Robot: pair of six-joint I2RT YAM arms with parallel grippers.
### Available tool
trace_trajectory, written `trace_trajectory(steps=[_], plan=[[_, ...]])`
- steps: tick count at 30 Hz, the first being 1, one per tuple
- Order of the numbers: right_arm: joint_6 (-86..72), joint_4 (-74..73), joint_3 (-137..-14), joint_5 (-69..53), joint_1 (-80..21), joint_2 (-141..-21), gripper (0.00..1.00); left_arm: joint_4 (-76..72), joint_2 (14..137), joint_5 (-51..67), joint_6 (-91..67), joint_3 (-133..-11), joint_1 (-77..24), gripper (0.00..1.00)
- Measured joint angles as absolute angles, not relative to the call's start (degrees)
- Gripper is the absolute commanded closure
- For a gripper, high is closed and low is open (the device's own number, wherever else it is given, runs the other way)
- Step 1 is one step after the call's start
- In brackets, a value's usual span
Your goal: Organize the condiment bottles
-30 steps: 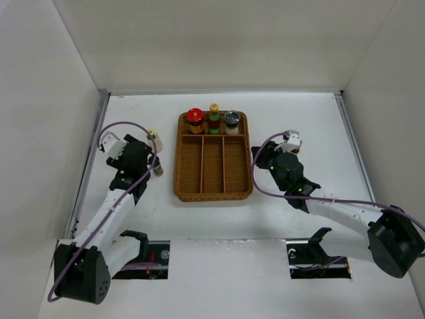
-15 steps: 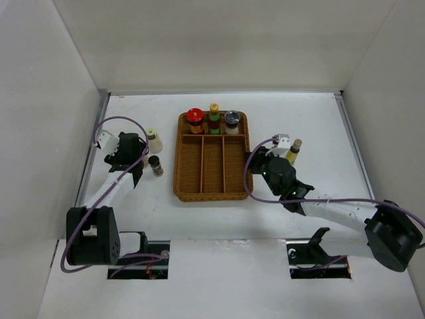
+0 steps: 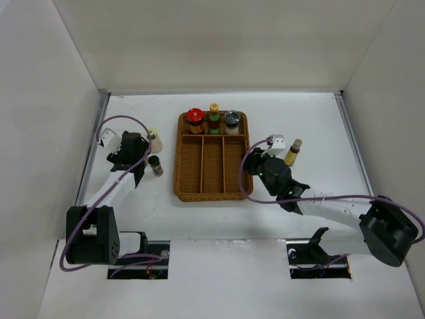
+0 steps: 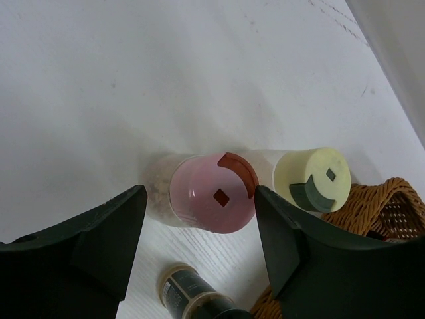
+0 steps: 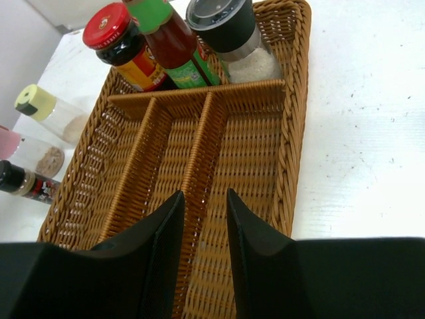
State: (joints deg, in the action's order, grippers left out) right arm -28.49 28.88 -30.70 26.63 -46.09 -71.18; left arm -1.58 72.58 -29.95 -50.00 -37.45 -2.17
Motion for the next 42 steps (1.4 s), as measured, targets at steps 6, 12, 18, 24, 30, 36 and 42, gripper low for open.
trace_trajectory(steps=[6, 12, 18, 24, 30, 36, 42], plan=[[-28.2, 28.9, -31.1, 26.6, -46.6, -72.0, 0.63, -3.1, 76.0, -29.3, -49.3, -39.4, -1.1, 0.39], [-28.0, 28.9, -31.1, 26.6, -46.6, -72.1, 0.57, -5.6, 78.0, -27.7, -49.2, -39.8, -0.4, 0.5], [-27.8, 28.9, -31.1, 26.7, -46.6, -72.1, 0.45, -6.1, 78.0, -27.3, -48.7, -39.9, -0.5, 0.53], [-27.6, 28.9, -31.1, 27.0, -46.6, -72.1, 0.45, -6.1, 78.0, -26.9, -48.4, -39.8, -0.9, 0.43], [-27.6, 29.0, -31.1, 27.2, -46.9, -72.1, 0.45, -6.3, 78.5, -26.6, -48.3, -39.8, -1.3, 0.56], [-27.4, 29.0, -31.1, 27.2, -47.0, -72.1, 0.44, -6.5, 78.3, -26.5, -48.0, -39.8, -1.7, 0.7], [-27.4, 29.0, -31.1, 27.2, -47.0, -72.2, 0.44, -2.9, 71.2, -27.4, -48.0, -38.2, -3.4, 0.72]])
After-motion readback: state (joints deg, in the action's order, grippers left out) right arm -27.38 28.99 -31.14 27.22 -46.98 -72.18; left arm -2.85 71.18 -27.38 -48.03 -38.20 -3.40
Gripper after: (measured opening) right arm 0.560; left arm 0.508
